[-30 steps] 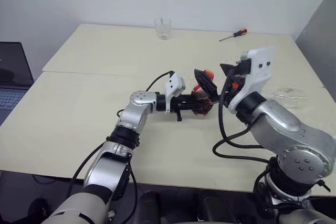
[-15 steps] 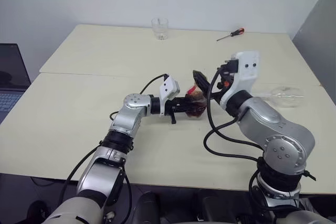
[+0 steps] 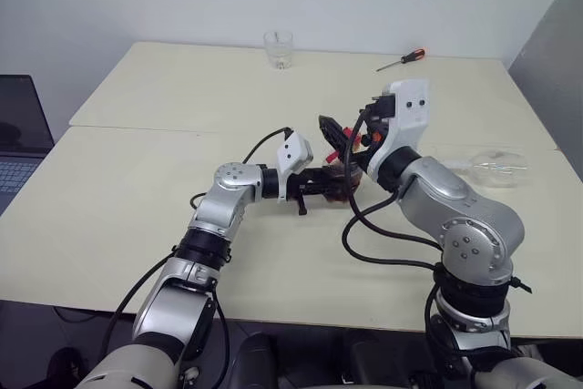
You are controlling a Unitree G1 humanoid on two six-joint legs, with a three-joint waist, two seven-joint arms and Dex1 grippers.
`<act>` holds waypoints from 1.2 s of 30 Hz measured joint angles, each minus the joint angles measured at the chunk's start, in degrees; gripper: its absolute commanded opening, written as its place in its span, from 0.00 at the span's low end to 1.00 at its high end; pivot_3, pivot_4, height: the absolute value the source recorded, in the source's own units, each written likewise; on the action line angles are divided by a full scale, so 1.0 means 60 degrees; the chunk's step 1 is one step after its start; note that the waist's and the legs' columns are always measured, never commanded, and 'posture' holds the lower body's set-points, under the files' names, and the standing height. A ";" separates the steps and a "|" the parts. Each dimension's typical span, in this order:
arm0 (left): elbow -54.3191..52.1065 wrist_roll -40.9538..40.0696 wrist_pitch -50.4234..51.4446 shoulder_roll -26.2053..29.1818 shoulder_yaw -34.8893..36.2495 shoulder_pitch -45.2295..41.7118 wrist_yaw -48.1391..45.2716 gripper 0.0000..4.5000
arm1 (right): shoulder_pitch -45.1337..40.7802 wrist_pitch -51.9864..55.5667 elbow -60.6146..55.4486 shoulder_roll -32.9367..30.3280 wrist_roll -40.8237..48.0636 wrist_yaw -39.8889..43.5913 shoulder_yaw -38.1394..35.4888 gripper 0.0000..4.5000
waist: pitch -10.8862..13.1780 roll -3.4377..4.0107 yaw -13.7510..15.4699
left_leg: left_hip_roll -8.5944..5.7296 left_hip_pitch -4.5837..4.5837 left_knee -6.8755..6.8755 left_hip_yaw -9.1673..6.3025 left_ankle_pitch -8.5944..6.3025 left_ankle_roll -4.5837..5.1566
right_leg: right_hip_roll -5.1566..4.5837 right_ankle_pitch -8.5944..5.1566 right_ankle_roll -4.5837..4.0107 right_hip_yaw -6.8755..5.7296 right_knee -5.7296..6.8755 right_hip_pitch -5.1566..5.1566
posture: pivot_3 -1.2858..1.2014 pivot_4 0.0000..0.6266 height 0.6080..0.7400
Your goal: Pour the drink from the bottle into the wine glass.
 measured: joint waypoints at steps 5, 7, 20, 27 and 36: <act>0.0000 -0.0001 0.0082 0.0001 0.0002 -0.0001 0.0001 0.13 | 0.0000 0.0002 0.0112 -0.0037 -0.0201 0.0100 -0.0018 1.00 | 0.0000 0.0000 0.0000 | 0.0001 0.0000 -0.0003 -0.0002 0.0000 0.0000 | 0.0001 0.0000 0.0000 -0.0001 -0.0001 -0.0001 | 0.52 0.24 1.00; 0.0000 -0.0001 0.0086 0.0003 0.0004 -0.0002 0.0004 0.13 | 0.0002 0.0005 0.0112 -0.0068 -0.0330 0.0103 -0.0061 1.00 | 0.0000 0.0000 0.0000 | 0.0001 0.0000 -0.0003 -0.0002 0.0000 0.0000 | 0.0001 0.0000 0.0000 -0.0001 -0.0002 -0.0001 | 0.52 0.24 1.00; 0.0056 0.0031 0.0119 -0.0063 -0.0125 -0.0005 0.0018 0.12 | 0.0818 0.0201 -0.0780 -0.1467 -0.0154 0.1150 -0.0614 1.00 | 0.0000 0.0000 0.0008 | -0.0002 -0.0002 -0.0006 -0.0001 -0.0001 0.0000 | -0.0001 -0.0002 0.0002 -0.0002 -0.0010 0.0001 | 0.52 0.24 1.00; 0.0062 0.0031 0.0114 -0.0085 -0.0132 -0.0013 0.0002 0.12 | 0.1446 0.0445 -0.1358 -0.2204 0.0284 0.1628 -0.1351 1.00 | 0.0001 -0.0001 0.0002 | -0.0002 0.0000 -0.0009 -0.0004 -0.0001 0.0001 | 0.0001 -0.0003 0.0004 -0.0001 -0.0009 0.0000 | 0.52 0.24 1.00; 0.0104 0.0019 0.0053 0.0047 -0.0006 -0.0042 -0.0005 0.11 | 0.2086 0.0684 -0.1622 -0.3036 0.0628 0.1983 -0.2293 1.00 | 0.0002 -0.0003 -0.0002 | -0.0003 0.0001 -0.0011 -0.0006 -0.0001 0.0000 | 0.0002 -0.0004 0.0006 -0.0002 -0.0010 0.0001 | 0.52 0.24 1.00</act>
